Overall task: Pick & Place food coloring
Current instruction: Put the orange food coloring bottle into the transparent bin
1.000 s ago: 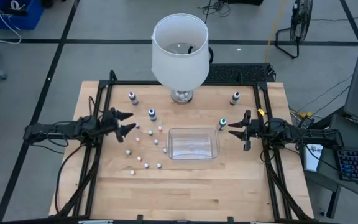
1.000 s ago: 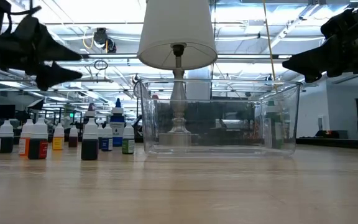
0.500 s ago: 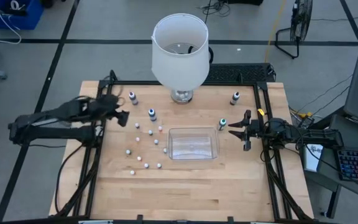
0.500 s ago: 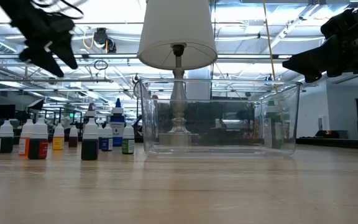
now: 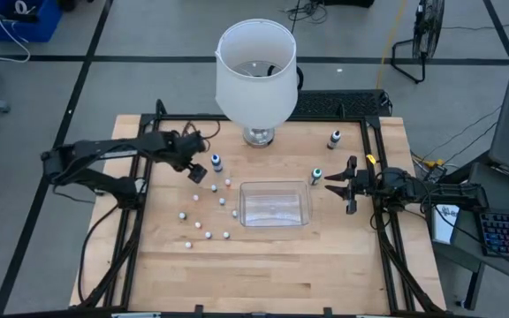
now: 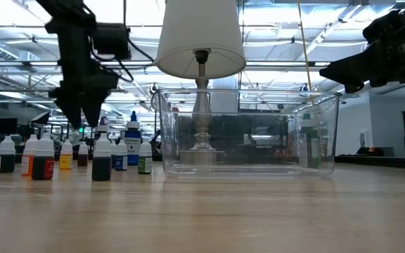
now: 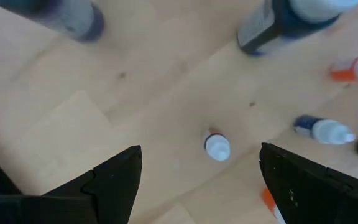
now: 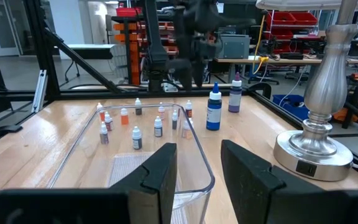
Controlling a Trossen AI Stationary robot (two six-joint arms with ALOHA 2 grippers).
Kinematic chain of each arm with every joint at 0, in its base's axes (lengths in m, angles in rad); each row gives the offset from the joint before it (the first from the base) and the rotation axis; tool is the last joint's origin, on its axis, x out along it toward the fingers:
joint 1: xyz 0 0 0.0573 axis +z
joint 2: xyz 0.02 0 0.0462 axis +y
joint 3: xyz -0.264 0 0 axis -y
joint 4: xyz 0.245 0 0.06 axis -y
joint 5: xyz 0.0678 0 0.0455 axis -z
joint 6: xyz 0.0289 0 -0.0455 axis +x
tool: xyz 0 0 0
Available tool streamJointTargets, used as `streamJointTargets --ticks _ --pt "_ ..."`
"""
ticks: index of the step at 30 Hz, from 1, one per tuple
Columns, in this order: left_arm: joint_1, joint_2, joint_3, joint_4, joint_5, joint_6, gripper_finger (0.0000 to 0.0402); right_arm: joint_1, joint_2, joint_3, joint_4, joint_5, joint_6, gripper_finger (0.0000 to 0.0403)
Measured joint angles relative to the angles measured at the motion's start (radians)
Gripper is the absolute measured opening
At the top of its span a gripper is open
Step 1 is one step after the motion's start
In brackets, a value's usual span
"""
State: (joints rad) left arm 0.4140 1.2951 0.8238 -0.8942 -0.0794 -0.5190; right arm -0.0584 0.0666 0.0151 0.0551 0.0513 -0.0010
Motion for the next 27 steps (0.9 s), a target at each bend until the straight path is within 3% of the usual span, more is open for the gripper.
streamJointTargets --ticks 15,27 --pt "-0.043 0.172 -0.024 0.036 -0.039 0.046 0.0323 0.0 0.0 0.0 0.0 0.0 0.0 0.0114" --pt "-0.044 0.173 -0.087 0.154 -0.022 0.065 0.0324 0.0 0.0 0.0 0.0 0.0 0.0 0.0114"
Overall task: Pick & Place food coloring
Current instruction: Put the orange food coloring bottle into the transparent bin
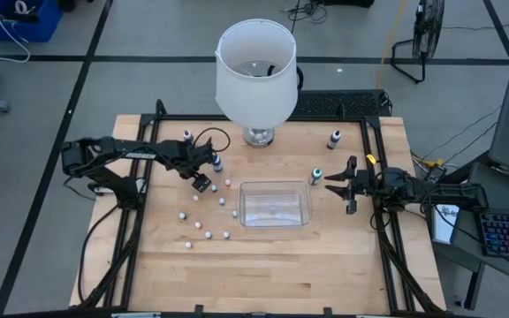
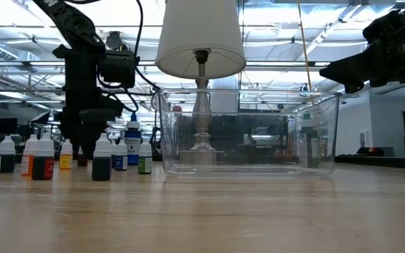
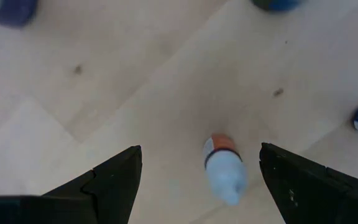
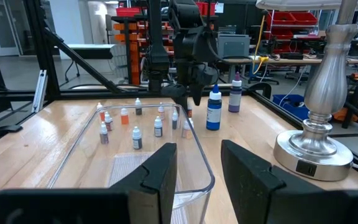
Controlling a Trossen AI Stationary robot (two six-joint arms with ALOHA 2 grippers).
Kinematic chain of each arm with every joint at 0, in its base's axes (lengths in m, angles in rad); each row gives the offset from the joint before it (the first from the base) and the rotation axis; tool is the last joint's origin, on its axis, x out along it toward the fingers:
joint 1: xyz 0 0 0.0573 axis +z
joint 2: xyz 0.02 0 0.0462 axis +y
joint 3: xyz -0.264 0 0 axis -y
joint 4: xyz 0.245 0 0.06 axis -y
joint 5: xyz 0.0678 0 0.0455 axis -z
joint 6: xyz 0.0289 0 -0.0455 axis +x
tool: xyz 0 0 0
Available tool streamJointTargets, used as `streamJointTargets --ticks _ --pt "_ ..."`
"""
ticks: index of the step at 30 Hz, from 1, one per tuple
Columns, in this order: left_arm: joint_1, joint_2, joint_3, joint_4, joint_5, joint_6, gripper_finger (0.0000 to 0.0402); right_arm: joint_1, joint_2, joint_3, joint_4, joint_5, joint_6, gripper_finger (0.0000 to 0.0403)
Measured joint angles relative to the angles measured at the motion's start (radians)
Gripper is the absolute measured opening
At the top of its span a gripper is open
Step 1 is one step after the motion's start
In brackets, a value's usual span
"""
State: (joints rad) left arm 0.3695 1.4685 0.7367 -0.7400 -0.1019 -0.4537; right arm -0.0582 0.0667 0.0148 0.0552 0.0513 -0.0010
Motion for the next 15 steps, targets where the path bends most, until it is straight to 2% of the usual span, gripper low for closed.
streamJointTargets --ticks 11,15 --pt "0.0 0.0 -0.012 0.012 -0.002 0.008 0.0322 0.0 0.0 0.0 0.0 0.0 0.0 0.0114" --pt "0.0 0.0 -0.012 0.009 0.007 0.026 0.0293 0.0 0.0 0.0 0.0 0.0 0.0 0.0114"
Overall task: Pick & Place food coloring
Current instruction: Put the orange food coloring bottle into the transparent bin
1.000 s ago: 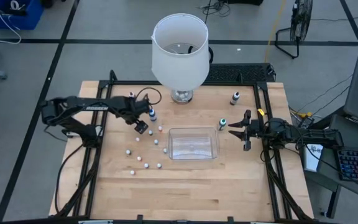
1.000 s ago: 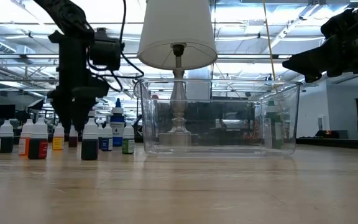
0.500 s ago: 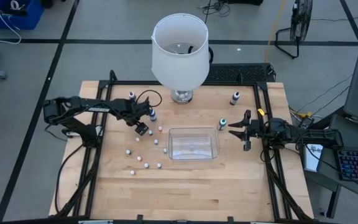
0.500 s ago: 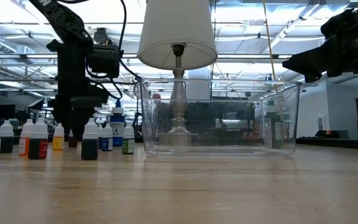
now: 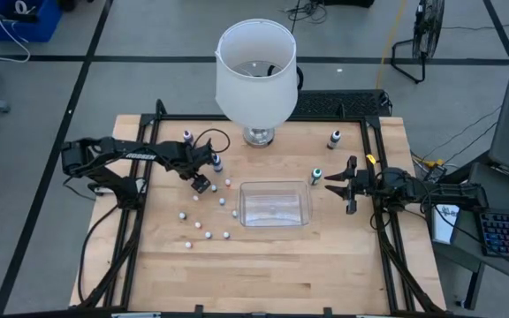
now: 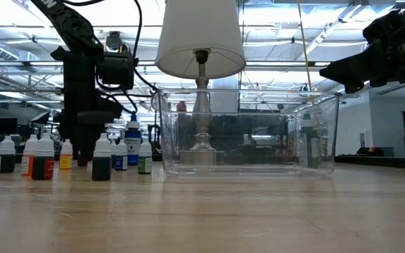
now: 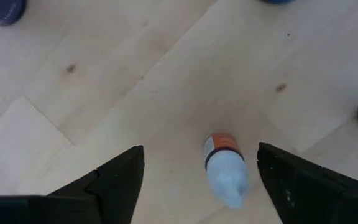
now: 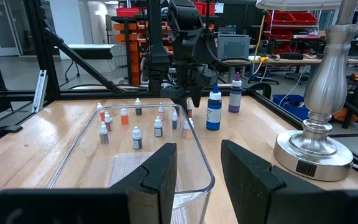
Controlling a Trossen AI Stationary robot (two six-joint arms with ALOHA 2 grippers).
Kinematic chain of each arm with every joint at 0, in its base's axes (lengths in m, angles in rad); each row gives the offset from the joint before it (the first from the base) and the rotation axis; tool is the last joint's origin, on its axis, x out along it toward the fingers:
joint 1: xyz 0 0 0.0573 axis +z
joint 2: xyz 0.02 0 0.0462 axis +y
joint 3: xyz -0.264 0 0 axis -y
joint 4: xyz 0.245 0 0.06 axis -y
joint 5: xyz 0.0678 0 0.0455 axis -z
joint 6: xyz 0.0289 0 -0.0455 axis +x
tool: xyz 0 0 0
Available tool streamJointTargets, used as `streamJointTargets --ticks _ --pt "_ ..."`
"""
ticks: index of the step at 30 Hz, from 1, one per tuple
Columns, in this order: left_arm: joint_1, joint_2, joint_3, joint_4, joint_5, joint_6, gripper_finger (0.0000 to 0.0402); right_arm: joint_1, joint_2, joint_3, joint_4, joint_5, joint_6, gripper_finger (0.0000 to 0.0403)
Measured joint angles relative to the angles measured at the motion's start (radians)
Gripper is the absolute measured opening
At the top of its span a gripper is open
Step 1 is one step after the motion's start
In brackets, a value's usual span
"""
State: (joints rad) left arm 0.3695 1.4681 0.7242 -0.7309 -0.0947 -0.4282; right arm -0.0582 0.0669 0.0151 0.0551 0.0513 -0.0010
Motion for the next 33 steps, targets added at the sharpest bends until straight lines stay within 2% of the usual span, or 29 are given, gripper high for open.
streamJointTargets --ticks 11,19,26,33 --pt "0.0 0.0 0.0 0.005 0.009 0.006 0.0151 0.0 0.0 0.0 0.0 0.0 0.0 0.0114" --pt "0.0 0.0 0.0 0.037 0.012 0.054 0.0071 0.0 0.0 0.0 0.0 0.0 0.0 0.0114" --pt "-0.012 -0.029 0.055 -0.046 0.024 0.06 0.007 0.0 0.0 0.0 0.0 0.0 0.0 0.0114" --pt "-0.124 -0.116 0.283 -0.206 -0.011 0.064 0.007 0.0 0.0 0.0 0.0 0.0 0.0 0.0114"
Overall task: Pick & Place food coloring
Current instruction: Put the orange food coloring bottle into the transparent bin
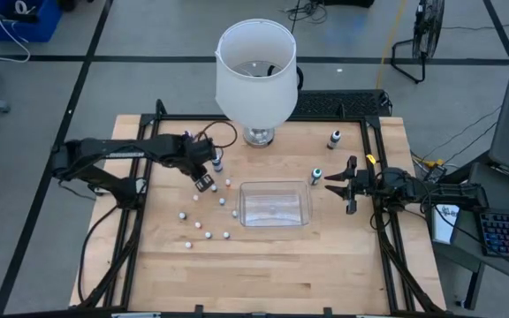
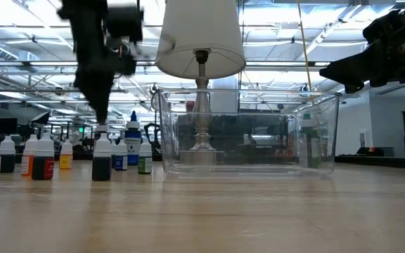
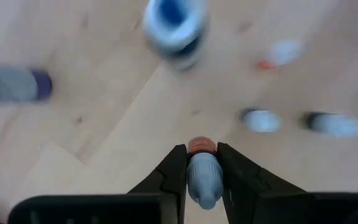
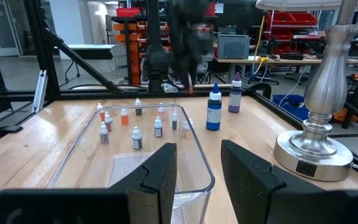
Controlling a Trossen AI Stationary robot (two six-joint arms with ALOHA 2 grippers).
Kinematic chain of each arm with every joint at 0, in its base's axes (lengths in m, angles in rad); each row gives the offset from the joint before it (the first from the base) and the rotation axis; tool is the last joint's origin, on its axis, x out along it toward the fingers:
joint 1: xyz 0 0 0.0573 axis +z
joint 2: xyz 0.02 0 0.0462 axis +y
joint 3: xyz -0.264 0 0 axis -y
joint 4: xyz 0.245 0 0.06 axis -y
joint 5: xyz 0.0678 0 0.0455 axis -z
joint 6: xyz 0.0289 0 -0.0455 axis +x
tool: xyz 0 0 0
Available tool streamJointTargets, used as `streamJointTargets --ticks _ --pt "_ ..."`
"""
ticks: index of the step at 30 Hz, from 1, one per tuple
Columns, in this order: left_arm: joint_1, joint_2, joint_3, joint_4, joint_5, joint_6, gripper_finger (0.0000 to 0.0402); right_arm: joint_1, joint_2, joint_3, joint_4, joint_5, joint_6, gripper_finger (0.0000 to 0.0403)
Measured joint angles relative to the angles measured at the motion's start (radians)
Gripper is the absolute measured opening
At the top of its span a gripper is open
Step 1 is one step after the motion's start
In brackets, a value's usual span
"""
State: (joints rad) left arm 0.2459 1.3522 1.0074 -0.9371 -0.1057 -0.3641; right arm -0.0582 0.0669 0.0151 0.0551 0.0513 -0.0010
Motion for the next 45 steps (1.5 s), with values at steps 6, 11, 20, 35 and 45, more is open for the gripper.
streamJointTargets --ticks 6,11,20,35,45 --pt "-0.123 0.044 0.315 -0.035 -0.008 0.131 0.007 0.0 0.0 0.0 0.0 0.0 0.0 0.0114" --pt "-0.23 0.21 0.577 -0.121 -0.115 0.308 0.007 0.0 0.0 0.0 0.002 0.0 0.0 0.0114" --pt "-0.284 0.565 0.83 -0.213 -0.021 0.544 0.007 0.0 0.002 0.0 0.001 0.0 0.0 0.0114" --pt "-0.254 0.771 0.811 -0.118 0.146 0.673 0.007 0.0 0.002 0.0 0.001 0.0 0.0 0.0114" --pt "-0.205 0.792 0.739 -0.024 0.195 0.674 0.007 0.0 0.002 0.0 0.0 0.0 0.0 0.0114"
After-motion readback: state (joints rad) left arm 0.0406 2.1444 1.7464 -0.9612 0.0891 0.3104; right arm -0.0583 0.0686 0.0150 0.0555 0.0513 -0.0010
